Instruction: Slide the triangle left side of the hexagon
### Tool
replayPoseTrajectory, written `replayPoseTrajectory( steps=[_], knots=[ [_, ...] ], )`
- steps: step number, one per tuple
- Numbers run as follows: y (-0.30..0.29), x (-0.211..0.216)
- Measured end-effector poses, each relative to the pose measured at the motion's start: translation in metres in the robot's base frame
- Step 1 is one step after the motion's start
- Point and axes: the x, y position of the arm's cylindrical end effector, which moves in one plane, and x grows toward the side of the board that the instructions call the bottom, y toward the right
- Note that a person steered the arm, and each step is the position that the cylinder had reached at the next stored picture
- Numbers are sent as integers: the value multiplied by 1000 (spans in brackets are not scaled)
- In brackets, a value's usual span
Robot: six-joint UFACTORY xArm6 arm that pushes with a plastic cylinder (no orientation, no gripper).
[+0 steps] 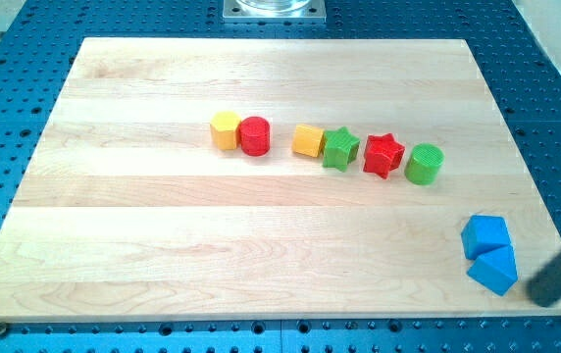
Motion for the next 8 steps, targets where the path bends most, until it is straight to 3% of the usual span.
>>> replayPoseTrajectory(
  steps=[1, 2, 3, 4, 5, 6, 7, 8],
  knots=[
    [-70, -54],
    [-145, -77],
    [-252, -84],
    [-315, -81],
    [-332, -42],
    [-345, -107],
    [-363, -142],
    [-358, -141]
  ],
)
